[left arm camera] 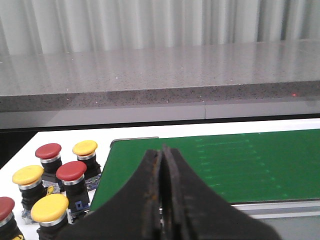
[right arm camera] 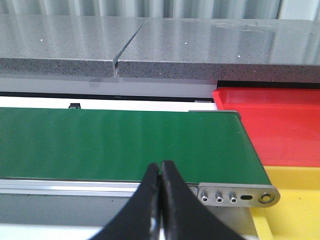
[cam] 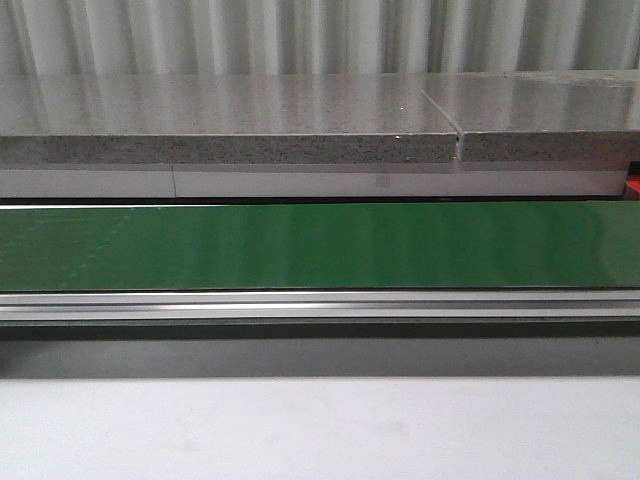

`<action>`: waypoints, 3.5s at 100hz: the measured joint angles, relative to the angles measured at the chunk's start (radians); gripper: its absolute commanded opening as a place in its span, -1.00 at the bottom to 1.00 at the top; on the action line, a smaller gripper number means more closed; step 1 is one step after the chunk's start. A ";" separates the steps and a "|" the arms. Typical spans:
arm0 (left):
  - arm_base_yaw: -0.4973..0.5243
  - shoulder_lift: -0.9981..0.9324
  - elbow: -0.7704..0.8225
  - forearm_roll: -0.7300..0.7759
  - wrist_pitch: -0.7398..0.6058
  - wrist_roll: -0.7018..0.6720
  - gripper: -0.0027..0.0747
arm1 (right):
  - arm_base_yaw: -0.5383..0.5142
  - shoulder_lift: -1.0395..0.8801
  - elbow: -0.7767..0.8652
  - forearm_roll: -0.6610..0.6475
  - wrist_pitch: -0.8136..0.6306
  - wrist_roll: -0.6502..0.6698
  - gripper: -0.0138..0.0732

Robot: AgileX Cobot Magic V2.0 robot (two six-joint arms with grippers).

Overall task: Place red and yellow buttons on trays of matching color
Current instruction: 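Move the left gripper over the red push button in the table cluster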

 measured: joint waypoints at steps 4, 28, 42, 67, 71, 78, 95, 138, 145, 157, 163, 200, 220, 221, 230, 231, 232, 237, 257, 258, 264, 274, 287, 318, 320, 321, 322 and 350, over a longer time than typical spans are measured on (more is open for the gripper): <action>0.000 0.000 0.000 0.000 0.000 0.000 -0.99 | 0.000 0.000 0.000 0.000 0.000 0.000 -0.93; 0.000 0.000 0.000 0.000 0.000 0.000 -0.99 | 0.000 0.000 0.000 0.000 0.000 0.000 -0.93; 0.000 0.000 0.000 0.000 0.000 0.000 -0.99 | 0.000 0.000 0.000 0.000 0.000 0.000 -0.93; 0.000 0.000 0.000 0.096 -0.069 0.006 -0.99 | 0.000 0.000 0.000 0.000 0.000 0.000 -0.93; 0.000 0.000 0.000 0.100 -0.075 0.007 -0.99 | 0.000 0.000 0.000 0.000 0.000 0.000 -0.93; 0.000 0.000 0.000 0.103 -0.069 0.007 -0.99 | 0.000 0.000 0.000 0.000 0.000 0.000 -0.93; 0.000 0.000 -0.027 0.105 0.083 0.009 -0.99 | 0.000 0.000 0.000 0.000 0.000 0.000 -0.93; 0.000 0.203 -0.420 0.105 0.588 0.009 -0.99 | 0.000 0.000 0.000 0.000 0.000 0.000 -0.93; 0.000 0.256 -0.446 0.105 0.624 0.011 -0.99 | 0.000 0.000 0.000 0.000 0.000 0.000 -0.93; 0.000 0.337 -0.466 0.105 0.644 0.005 -0.99 | 0.000 0.000 0.000 0.000 0.000 0.000 -0.93; 0.000 0.372 -0.470 0.105 0.646 -0.022 -0.98 | 0.000 0.000 0.000 0.000 0.000 0.000 -0.93; 0.000 0.578 -0.479 0.103 0.622 -0.244 0.17 | 0.000 0.000 0.000 0.000 0.000 0.000 -0.93; 0.009 0.652 -0.479 0.111 0.622 -0.352 0.34 | 0.000 0.000 0.000 0.000 0.000 0.000 -0.93; 0.011 0.654 -0.479 0.111 0.622 -0.360 0.34 | 0.000 0.000 0.000 0.000 0.000 0.000 -0.93; 0.042 0.684 -0.484 0.113 0.622 -0.393 0.34 | 0.000 0.000 0.000 0.000 0.000 0.000 -0.93; 0.048 0.689 -0.484 0.113 0.622 -0.395 0.34 | 0.000 0.000 0.000 0.000 0.000 0.000 -0.93; 0.051 0.691 -0.487 0.113 0.624 -0.397 0.34 | 0.000 0.000 0.000 0.000 0.000 0.000 -0.93; 0.077 0.708 -0.499 0.113 0.633 -0.404 0.34 | 0.000 0.000 0.000 0.000 0.000 0.000 -0.93; 0.211 0.786 -0.573 0.113 0.668 -0.412 0.34 | 0.000 0.000 0.000 0.000 0.000 0.000 -0.93; 0.216 0.789 -0.580 0.113 0.675 -0.412 0.34 | 0.000 0.000 0.000 0.000 0.000 0.000 -0.93; 0.255 0.825 -0.605 0.112 0.703 -0.410 0.34 | 0.000 0.000 0.000 0.000 0.000 0.000 -0.93; 0.301 0.881 -0.644 0.101 0.724 -0.395 0.34 | 0.000 0.000 0.000 0.000 0.000 0.000 -0.93; 0.330 0.946 -0.672 0.093 0.726 -0.389 0.34 | 0.000 0.000 0.000 0.000 0.000 0.000 -0.93; 0.342 1.119 -0.720 0.080 0.728 -0.385 0.34 | 0.000 0.000 0.000 0.000 0.000 0.000 -0.93; 0.342 1.133 -0.723 0.080 0.728 -0.385 0.34 | 0.000 0.000 0.000 0.000 0.000 0.000 -0.93; 0.342 1.138 -0.725 0.080 0.728 -0.385 0.34 | 0.000 0.000 0.000 0.000 0.000 0.000 -0.93; 0.342 1.146 -0.725 0.080 0.726 -0.385 0.34 | 0.000 0.000 0.000 0.000 0.000 0.000 -0.93; 0.417 1.251 -0.790 0.044 0.746 -0.357 0.34 | 0.000 0.000 0.000 0.000 0.000 0.000 -0.93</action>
